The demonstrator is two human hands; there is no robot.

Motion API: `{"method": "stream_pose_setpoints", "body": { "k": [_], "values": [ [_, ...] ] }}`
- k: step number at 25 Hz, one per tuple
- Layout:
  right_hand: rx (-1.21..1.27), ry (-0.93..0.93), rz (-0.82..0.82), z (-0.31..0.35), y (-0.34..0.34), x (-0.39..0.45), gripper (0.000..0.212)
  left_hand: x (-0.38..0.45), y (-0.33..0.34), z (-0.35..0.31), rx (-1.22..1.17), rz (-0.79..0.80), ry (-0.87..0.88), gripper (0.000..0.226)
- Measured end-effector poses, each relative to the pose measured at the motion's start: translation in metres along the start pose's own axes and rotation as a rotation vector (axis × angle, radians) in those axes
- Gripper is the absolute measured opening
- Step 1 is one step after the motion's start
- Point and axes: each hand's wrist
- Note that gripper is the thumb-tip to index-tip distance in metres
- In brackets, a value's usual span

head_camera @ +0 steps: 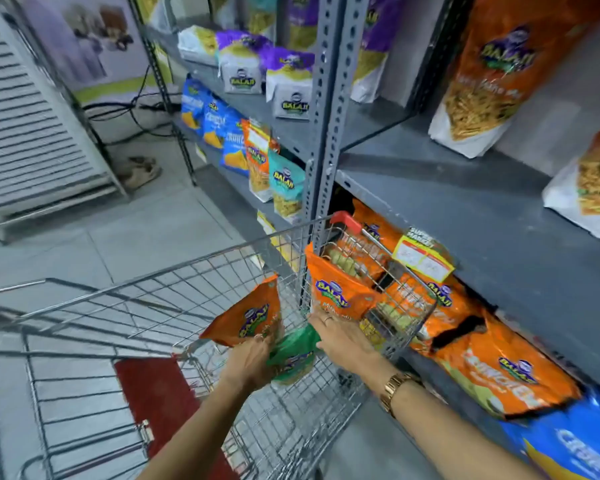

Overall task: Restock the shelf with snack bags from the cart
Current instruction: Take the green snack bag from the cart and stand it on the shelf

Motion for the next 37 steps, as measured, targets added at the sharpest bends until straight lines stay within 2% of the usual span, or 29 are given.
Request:
{"method": "stream_pose_setpoints", "body": {
  "k": [3, 7, 10, 12, 14, 17, 20, 24, 26, 28, 31, 35, 37],
  "values": [
    [-0.031, 0.048, -0.053, 0.006, -0.004, 0.007, 0.05, 0.009, 0.012, 0.006, -0.026, 0.016, -0.017, 0.029],
    [-0.055, 0.042, -0.101, 0.001, -0.005, 0.012, 0.052, 0.017, 0.015, 0.007, -0.066, -0.037, -0.037, 0.026],
    [0.098, 0.087, -0.153, -0.005, -0.004, 0.013, 0.037, 0.013, 0.001, 0.01, -0.109, -0.142, -0.074, 0.022],
    [0.289, 0.156, -0.197, -0.007, -0.013, 0.011, 0.029, 0.003, -0.021, 0.014, -0.315, -0.251, -0.067, 0.016],
    [0.492, 0.198, -0.267, -0.009, -0.032, 0.003, 0.018, -0.01, -0.05, 0.017, -0.729, -0.362, -0.05, 0.013],
    [0.693, 0.195, -0.483, -0.014, -0.073, -0.019, 0.008, -0.04, -0.103, 0.004, -1.29, -0.452, 0.011, 0.028],
    [0.924, 0.159, -0.74, -0.014, -0.122, -0.053, 0.008, -0.056, -0.155, -0.03, -1.508, -0.523, 0.187, 0.026],
    [1.15, 0.052, -1.014, -0.028, -0.18, -0.104, 0.013, -0.063, -0.219, -0.09, -1.637, -0.567, 0.429, 0.033],
    [1.18, 0.043, -1.167, -0.044, -0.202, -0.135, 0.004, -0.065, -0.244, -0.131, -1.661, -0.568, 0.547, 0.036],
    [1.162, 0.059, -1.301, -0.061, -0.217, -0.163, 0.01, -0.066, -0.26, -0.172, -1.695, -0.535, 0.638, 0.03],
    [1.132, 0.127, -1.479, -0.093, -0.229, -0.211, 0.021, -0.066, -0.269, -0.243, -1.705, -0.413, 0.711, 0.018],
    [1.078, 0.234, -1.664, -0.142, -0.23, -0.27, 0.004, -0.061, -0.27, -0.332, -1.69, -0.242, 0.808, 0.018],
    [1.035, 0.289, -1.745, -0.165, -0.228, -0.299, 0.01, -0.061, -0.269, -0.373, -1.678, -0.148, 0.849, 0.019]
  ]
}}
Point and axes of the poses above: each hand's wrist, its own x-axis towards the middle knuckle, its own y-axis out of the palm, z = x × y, and after that the axes turned 6 degrees about z, right-handed
